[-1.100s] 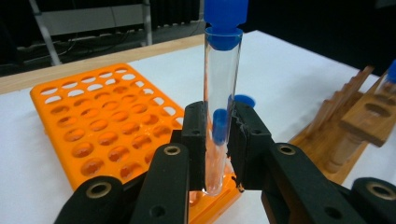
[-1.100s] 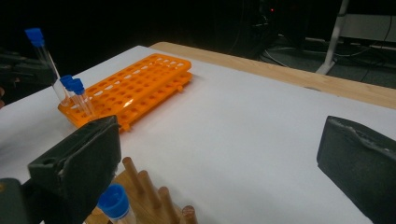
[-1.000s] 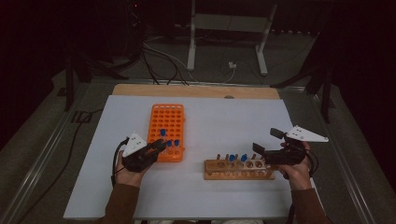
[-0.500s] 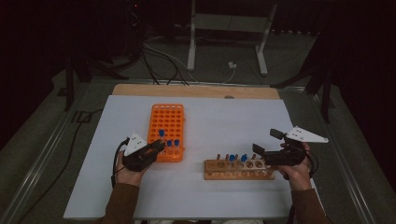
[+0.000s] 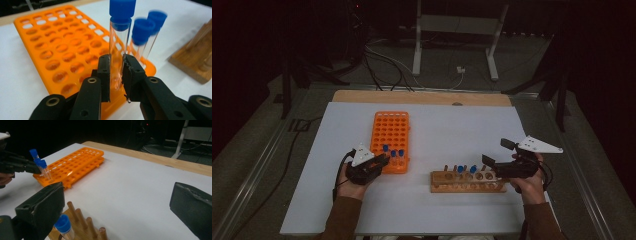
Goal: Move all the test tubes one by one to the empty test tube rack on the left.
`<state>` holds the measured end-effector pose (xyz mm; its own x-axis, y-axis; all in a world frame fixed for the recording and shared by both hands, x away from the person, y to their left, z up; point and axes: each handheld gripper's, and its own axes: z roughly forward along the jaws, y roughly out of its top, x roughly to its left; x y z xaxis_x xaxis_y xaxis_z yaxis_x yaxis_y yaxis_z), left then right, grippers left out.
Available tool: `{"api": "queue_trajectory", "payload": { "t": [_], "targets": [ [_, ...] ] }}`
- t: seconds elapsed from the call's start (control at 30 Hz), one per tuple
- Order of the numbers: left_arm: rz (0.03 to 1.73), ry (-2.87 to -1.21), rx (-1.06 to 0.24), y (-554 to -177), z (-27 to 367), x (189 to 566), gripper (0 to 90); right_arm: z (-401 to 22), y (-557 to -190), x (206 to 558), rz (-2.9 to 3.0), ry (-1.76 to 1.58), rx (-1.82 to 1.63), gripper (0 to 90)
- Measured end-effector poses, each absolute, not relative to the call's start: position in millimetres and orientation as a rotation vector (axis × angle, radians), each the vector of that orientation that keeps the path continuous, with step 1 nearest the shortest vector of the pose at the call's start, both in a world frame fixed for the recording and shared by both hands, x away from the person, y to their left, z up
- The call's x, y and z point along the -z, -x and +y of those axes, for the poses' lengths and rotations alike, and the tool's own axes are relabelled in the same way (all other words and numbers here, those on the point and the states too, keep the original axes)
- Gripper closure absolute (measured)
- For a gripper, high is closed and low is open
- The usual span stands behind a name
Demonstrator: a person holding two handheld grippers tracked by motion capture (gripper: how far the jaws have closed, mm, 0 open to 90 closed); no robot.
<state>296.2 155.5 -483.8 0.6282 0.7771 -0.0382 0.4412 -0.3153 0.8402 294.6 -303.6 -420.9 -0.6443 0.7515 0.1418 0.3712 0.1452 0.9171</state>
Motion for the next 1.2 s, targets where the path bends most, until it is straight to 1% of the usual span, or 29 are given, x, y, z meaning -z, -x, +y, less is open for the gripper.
{"api": "queue_trajectory", "payload": {
  "t": [0.33, 0.57, 0.6, 0.67, 0.7, 0.73, 0.83, 0.97, 1.1, 1.17, 1.2],
  "targets": [
    [0.986, -2.023, -0.461, -298.3, 152.0, 488.1, 78.0, -303.4, -294.6, 421.8, 2.083, -1.077, -1.502, 0.0],
    [0.979, -2.027, -0.464, -297.6, 150.3, 488.0, 77.3, -302.6, -294.8, 422.4, 2.089, -1.073, -1.501, 0.0],
    [0.982, -2.017, -0.469, -297.3, 150.5, 488.1, 76.2, -302.3, -294.8, 422.5, 2.090, -1.073, -1.502, 0.0],
    [0.990, -1.988, -0.489, -296.5, 151.2, 486.5, 68.2, -302.2, -294.8, 422.6, 2.091, -1.072, -1.501, 0.0],
    [0.986, -1.968, -0.488, -295.8, 152.1, 485.3, 67.5, -302.3, -294.9, 422.7, 2.091, -1.072, -1.503, 0.0],
    [0.979, -1.957, -0.490, -295.2, 152.7, 484.2, 68.9, -302.3, -294.9, 422.8, 2.091, -1.073, -1.504, 0.0],
    [0.971, -1.975, -0.488, -294.9, 151.8, 484.4, 77.2, -301.8, -294.9, 423.2, 2.096, -1.069, -1.503, 0.0],
    [0.972, -2.022, -0.499, -295.4, 147.5, 486.3, 77.9, -300.0, -294.2, 424.0, 2.106, -1.059, -1.505, 0.0],
    [0.974, -2.020, -0.496, -295.0, 147.9, 486.6, 77.7, -298.2, -293.0, 425.0, 2.116, -1.046, -1.508, 0.0],
    [0.977, -2.014, -0.490, -294.2, 148.3, 486.9, 76.7, -297.5, -292.1, 425.5, 2.123, -1.038, -1.511, 0.0],
    [0.981, -2.012, -0.490, -293.8, 148.2, 487.2, 74.2, -297.1, -291.6, 425.8, 2.126, -1.035, -1.515, 0.0]
  ]
}}
